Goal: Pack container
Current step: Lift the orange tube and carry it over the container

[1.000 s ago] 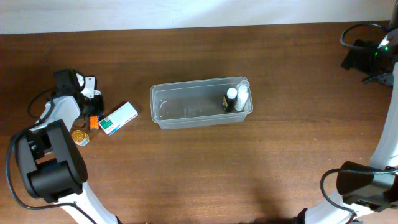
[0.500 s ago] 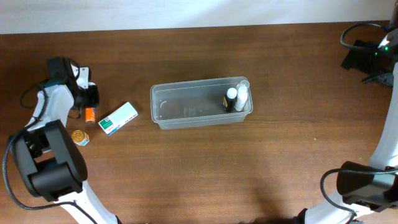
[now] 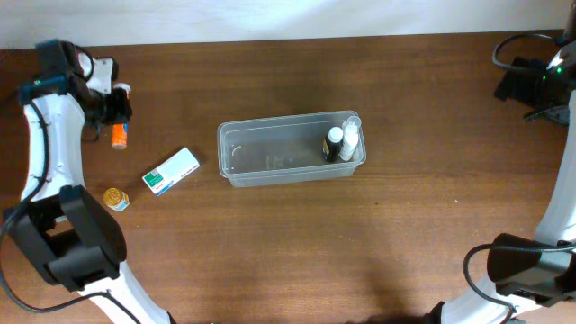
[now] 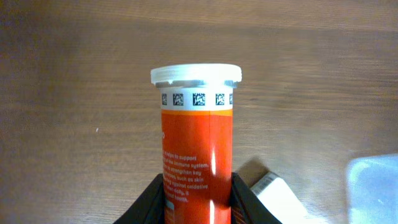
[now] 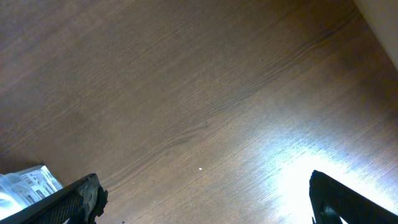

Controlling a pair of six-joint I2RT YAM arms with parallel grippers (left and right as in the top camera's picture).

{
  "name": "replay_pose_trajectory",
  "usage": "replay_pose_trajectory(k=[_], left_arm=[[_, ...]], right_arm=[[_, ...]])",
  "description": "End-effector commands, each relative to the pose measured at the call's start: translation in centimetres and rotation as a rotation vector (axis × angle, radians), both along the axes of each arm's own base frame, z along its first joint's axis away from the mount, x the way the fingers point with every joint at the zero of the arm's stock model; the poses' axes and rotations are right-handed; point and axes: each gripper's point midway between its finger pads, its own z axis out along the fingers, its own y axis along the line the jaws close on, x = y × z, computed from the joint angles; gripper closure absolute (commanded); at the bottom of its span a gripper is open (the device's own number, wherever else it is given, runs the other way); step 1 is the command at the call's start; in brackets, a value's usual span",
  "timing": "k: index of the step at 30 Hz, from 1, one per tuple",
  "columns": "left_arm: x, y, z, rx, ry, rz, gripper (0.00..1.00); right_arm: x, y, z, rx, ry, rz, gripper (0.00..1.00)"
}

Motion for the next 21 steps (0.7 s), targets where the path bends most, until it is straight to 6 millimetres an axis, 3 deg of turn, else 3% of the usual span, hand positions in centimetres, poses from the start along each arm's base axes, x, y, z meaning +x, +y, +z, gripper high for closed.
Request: replay_pose_trajectory(k=[1,7,8,15,21], left_arm=[[1.3,-3.3,4.1,-0.026,-0.09,-0.172,0.79],[1.1,-9.7,7.4,0.044,-0.123,-0.442,0.78],[0.9,-12.1,7.9,0.063,-0.13,-0.533,0.78],[-0.7,-21.1,7.7,0.109,-0.139,-0.823,0.73],[-2.0,-25.7,7.2,0.197,-0.124,-0.946,0.73]], right_arm=[[-0.2,-0.3,0.4,-0.009,-0.011,-0.016,0.02],[-0.2,-0.3,0.4,-0.009,-0.011,-0.016,0.02],[-0.2,-0.3,0.4,-0.009,-0.011,-0.016,0.02],[-0.2,-0.3,0.4,-0.009,-0.011,-0.016,0.02],[-0.2,-0.3,0.4,-0.009,-0.011,-0.016,0.02]])
